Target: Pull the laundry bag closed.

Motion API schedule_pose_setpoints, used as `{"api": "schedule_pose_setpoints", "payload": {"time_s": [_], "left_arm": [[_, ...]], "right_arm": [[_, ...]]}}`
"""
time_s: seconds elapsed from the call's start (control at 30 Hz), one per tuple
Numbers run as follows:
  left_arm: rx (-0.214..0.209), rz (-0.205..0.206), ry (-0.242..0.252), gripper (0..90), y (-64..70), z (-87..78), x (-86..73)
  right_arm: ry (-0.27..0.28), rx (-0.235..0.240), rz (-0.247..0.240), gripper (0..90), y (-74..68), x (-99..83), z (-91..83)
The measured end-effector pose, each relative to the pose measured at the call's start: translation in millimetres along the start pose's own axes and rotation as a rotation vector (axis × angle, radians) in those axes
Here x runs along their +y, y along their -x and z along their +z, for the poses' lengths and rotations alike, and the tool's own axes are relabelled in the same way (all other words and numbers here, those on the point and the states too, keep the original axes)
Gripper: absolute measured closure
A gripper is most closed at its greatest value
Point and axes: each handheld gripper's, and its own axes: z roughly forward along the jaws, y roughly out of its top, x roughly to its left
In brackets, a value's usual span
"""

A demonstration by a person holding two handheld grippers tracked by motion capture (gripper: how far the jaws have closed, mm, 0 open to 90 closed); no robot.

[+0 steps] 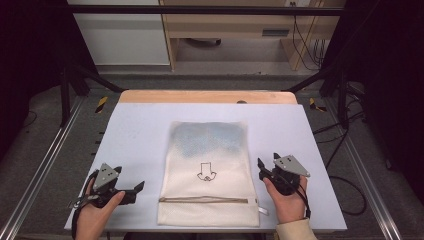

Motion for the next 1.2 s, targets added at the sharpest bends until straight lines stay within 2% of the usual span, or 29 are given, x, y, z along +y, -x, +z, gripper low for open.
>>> {"api": "schedule_pose_setpoints", "payload": {"time_s": [0.1, 0.17, 0.23, 0.3, 0.4, 0.47, 0.5, 0.57, 0.67, 0.77, 0.83, 0.9, 0.93, 0.97, 1.03, 1.1, 1.2], "left_arm": [[0.004, -0.007, 0.004, 5.1, -0.1, -1.6, 1.7], [-0.007, -0.027, -0.008, 6.1, -0.2, -3.4, 2.1], [-0.021, -0.039, -0.014, 6.7, -0.5, -4.5, 1.7], [-0.014, -0.046, -0.002, 6.7, -0.5, -5.6, 2.0], [-0.014, -0.06, 0.021, 6.7, -0.1, -7.6, 2.0], [-0.023, -0.086, 0.027, 6.7, 2.6, -6.1, 0.7], [-0.028, -0.097, 0.032, 6.7, 4.8, -5.1, 0.9], [-0.023, -0.08, 0.038, 6.7, 8.3, -4.6, 3.8], [-0.018, -0.074, 0.042, 6.7, 9.5, -5.1, 3.9], [-0.029, -0.1, 0.065, 6.2, 11.2, -5.9, 0.0], [-0.037, -0.104, 0.086, 5.8, 14.3, -6.2, 0.6], [-0.042, -0.08, 0.098, 5.1, 16.1, -6.1, 2.9], [-0.042, -0.061, 0.097, 5.0, 16.4, -5.6, 3.7], [-0.042, -0.054, 0.1, 5.0, 16.2, -5.4, 4.0], [-0.042, -0.051, 0.115, 5.3, 15.3, -5.5, 3.4], [-0.037, -0.041, 0.113, 5.7, 15.4, -6.4, 1.8], [-0.038, -0.043, 0.087, 6.3, 14.2, -8.9, 1.5]], "right_arm": [[-0.005, 0.019, -0.035, 47.3, -4.4, 0.5, 0.8], [-0.009, 0.039, -0.059, 49.2, -7.5, 0.5, 1.0], [-0.041, 0.045, -0.076, 49.5, -9.9, 1.1, 2.1], [-0.042, 0.06, -0.08, 46.9, -10.7, 2.2, 1.9], [-0.025, 0.05, -0.088, 42.1, -11.4, 5.1, 0.5], [-0.026, 0.049, -0.087, 35.6, -12.9, 5.2, 1.6], [-0.03, 0.063, -0.075, 30.8, -13.7, 5.2, 2.7], [-0.022, 0.086, -0.069, 25.7, -16.5, 6.5, 3.9], [-0.022, 0.094, -0.099, 23.4, -23.0, 10.2, 2.2], [-0.027, 0.103, -0.123, 22.8, -32.3, 10.7, 0.2], [-0.036, 0.109, -0.14, 23.3, -39.6, 8.8, -0.9], [-0.04, 0.134, -0.15, 24.7, -46.3, 6.4, -2.2], [-0.039, 0.143, -0.152, 27.4, -49.3, 5.6, -3.0], [-0.034, 0.16, -0.148, 34.0, -52.1, 5.0, -3.4], [-0.023, 0.212, -0.142, 38.0, -58.5, 6.6, -2.5], [-0.031, 0.235, -0.175, 44.0, -66.6, 11.0, 0.2], [-0.073, 0.293, -0.252, 45.3, -82.4, 15.3, 6.8]]}}
